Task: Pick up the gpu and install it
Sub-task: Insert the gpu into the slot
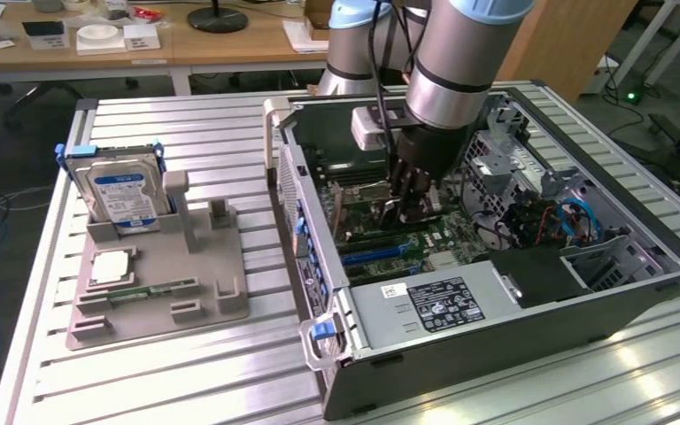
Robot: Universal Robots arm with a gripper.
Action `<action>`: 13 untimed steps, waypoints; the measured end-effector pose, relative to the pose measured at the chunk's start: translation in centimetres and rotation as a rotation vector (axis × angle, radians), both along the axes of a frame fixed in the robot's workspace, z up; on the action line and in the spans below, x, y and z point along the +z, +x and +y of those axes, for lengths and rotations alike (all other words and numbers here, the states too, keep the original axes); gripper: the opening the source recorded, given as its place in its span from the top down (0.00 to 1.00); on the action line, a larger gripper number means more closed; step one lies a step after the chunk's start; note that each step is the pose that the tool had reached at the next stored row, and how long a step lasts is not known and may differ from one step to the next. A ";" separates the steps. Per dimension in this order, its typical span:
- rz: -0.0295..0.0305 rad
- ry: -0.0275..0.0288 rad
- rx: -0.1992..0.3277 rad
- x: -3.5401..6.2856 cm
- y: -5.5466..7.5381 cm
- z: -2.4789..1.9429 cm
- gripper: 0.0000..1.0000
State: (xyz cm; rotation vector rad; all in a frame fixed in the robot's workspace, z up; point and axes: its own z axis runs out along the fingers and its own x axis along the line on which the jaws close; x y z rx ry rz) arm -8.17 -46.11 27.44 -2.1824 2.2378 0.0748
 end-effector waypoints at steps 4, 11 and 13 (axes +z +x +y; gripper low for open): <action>0.0000 -0.0001 0.000 -0.22 0.0 -0.36 0.72; 0.0009 -0.0001 0.000 -1.11 -0.2 -0.36 0.72; 0.0009 0.0000 0.000 -1.24 -0.4 -0.36 0.72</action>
